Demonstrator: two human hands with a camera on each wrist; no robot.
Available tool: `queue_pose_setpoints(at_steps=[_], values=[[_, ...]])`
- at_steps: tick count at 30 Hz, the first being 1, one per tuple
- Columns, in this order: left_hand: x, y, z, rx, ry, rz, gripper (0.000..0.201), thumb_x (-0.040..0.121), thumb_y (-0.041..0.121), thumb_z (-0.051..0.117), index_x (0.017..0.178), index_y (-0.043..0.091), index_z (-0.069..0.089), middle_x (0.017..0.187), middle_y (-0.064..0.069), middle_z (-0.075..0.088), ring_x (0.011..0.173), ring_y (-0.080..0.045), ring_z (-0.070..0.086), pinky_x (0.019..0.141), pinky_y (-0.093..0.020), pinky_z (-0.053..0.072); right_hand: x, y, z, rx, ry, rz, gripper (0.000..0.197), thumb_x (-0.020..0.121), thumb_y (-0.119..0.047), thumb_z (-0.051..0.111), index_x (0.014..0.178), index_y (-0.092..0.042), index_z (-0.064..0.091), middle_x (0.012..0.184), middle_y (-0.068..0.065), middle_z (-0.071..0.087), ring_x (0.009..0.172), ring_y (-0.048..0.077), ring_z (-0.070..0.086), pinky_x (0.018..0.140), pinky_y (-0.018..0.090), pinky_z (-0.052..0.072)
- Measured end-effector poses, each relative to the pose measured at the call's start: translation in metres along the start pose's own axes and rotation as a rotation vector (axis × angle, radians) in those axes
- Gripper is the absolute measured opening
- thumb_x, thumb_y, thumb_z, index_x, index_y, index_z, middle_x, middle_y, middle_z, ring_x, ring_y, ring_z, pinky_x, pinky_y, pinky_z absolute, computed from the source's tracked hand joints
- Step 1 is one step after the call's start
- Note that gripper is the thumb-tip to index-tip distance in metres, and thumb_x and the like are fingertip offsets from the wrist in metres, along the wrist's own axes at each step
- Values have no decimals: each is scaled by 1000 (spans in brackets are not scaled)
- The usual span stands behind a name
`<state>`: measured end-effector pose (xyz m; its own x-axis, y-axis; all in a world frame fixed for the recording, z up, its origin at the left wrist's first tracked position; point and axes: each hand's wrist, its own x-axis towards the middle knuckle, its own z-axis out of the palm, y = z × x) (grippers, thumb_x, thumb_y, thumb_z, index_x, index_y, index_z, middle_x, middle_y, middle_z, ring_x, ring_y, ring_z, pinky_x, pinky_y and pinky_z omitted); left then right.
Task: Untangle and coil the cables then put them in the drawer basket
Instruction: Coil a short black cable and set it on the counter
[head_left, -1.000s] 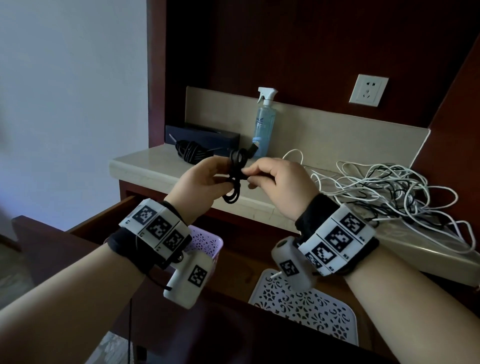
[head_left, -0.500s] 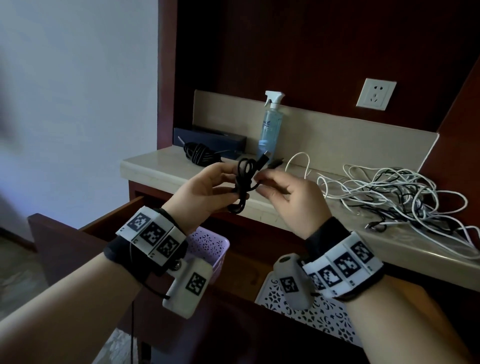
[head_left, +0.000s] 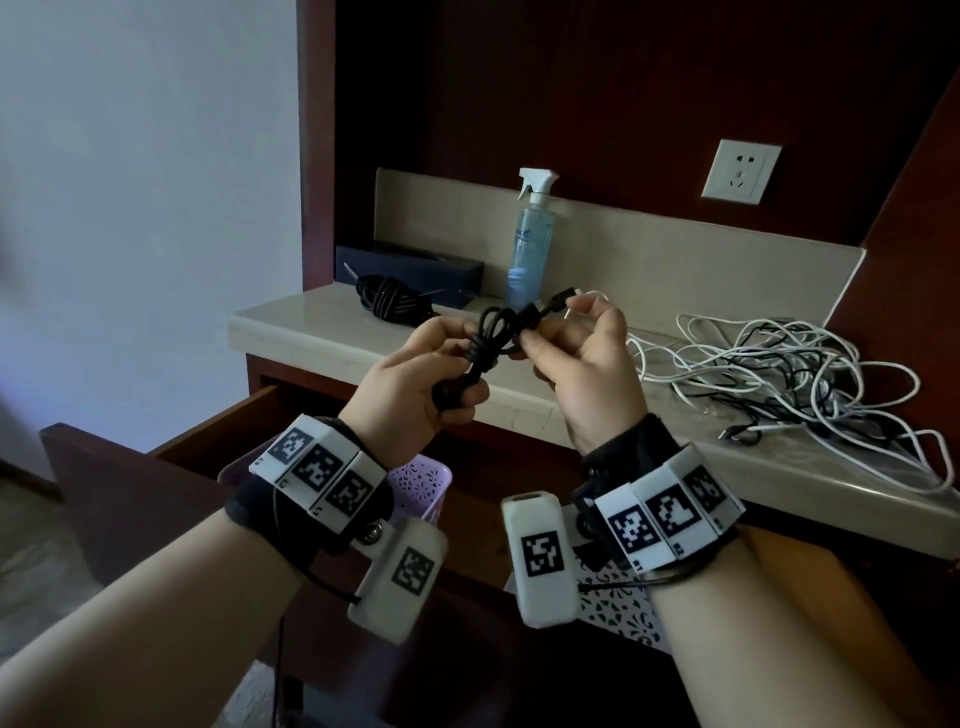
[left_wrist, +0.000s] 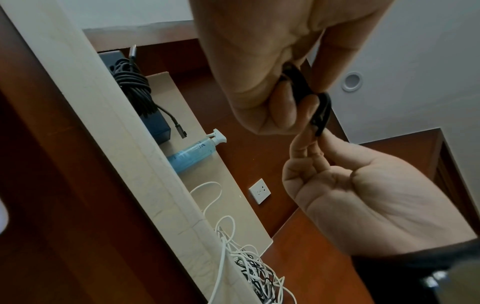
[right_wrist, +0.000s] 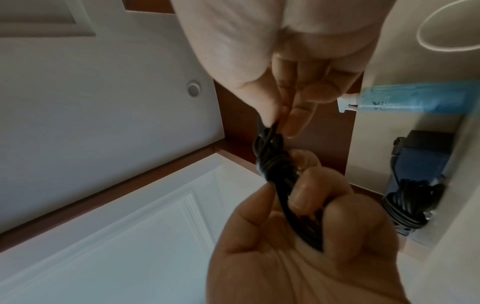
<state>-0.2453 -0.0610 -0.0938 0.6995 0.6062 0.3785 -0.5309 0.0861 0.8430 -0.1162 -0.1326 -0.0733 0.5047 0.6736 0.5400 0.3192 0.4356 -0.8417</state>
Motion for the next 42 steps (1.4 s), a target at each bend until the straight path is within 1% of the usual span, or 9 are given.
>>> queue_pose_setpoints(at_steps=[5, 9, 12, 16, 18, 22, 30, 34, 42], values=[[1, 0, 5, 48, 6, 48, 14, 75, 12, 50, 89, 10, 45, 71, 0, 54, 49, -9, 42, 43, -17, 28, -5, -3, 2, 47, -26, 22, 42, 84, 1, 62, 110, -18, 35, 72, -5, 62, 70, 4, 61, 69, 15, 45], [3, -1, 8, 122, 38, 130, 14, 79, 13, 56, 84, 10, 43, 61, 6, 54, 46, -8, 39, 40, -15, 30, -10, -3, 6, 133, 31, -6, 43, 83, 5, 60, 102, -26, 37, 77, -5, 67, 78, 10, 64, 84, 23, 48], [4, -1, 9, 164, 85, 152, 19, 87, 6, 59, 83, 11, 41, 60, 6, 51, 50, -11, 38, 41, -15, 28, -11, -5, 5, 317, 67, -12, 44, 82, 10, 58, 102, -24, 39, 69, -7, 69, 71, 5, 63, 72, 16, 48], [6, -4, 8, 237, 127, 138, 17, 93, 1, 48, 83, 13, 42, 60, 5, 48, 55, -15, 37, 43, -17, 29, -10, -3, 3, 451, 21, 59, 32, 70, -13, 54, 99, -21, 44, 63, -8, 62, 66, 6, 56, 63, 21, 35], [5, -6, 8, 274, 132, 131, 17, 93, 1, 49, 84, 14, 44, 59, 7, 50, 56, -15, 39, 43, -17, 31, -11, -3, 2, 367, 9, 16, 24, 80, -21, 53, 101, -15, 44, 59, -9, 59, 64, 6, 55, 64, 20, 37], [1, -7, 7, 271, 174, 142, 16, 93, 1, 49, 86, 15, 48, 65, 6, 50, 58, -14, 40, 45, -17, 31, -17, -4, -5, 129, -21, -26, 16, 94, -3, 46, 110, -1, 44, 60, -7, 65, 62, 1, 61, 59, 9, 42], [-7, -13, 6, 440, 146, 224, 37, 93, 3, 51, 111, 35, 56, 83, 11, 56, 62, -9, 46, 53, -20, 36, -25, -14, -11, -420, -144, -100, 18, 96, -13, 46, 95, -23, 61, 69, -12, 64, 74, 8, 63, 73, 11, 45], [-11, -14, 8, 485, 152, 264, 38, 86, 21, 60, 108, 52, 60, 92, 11, 56, 65, -7, 47, 59, -20, 39, -28, -18, -15, -560, -153, -92, 22, 96, -19, 46, 88, -18, 67, 67, -16, 61, 72, 4, 56, 74, 20, 42], [-19, -21, 14, 523, 168, 336, 32, 79, 33, 63, 105, 50, 61, 96, 16, 59, 75, 1, 52, 74, -19, 40, -37, -28, -24, -611, -269, 22, 23, 95, -21, 48, 81, -29, 64, 70, -17, 61, 74, -6, 54, 64, 1, 35]])
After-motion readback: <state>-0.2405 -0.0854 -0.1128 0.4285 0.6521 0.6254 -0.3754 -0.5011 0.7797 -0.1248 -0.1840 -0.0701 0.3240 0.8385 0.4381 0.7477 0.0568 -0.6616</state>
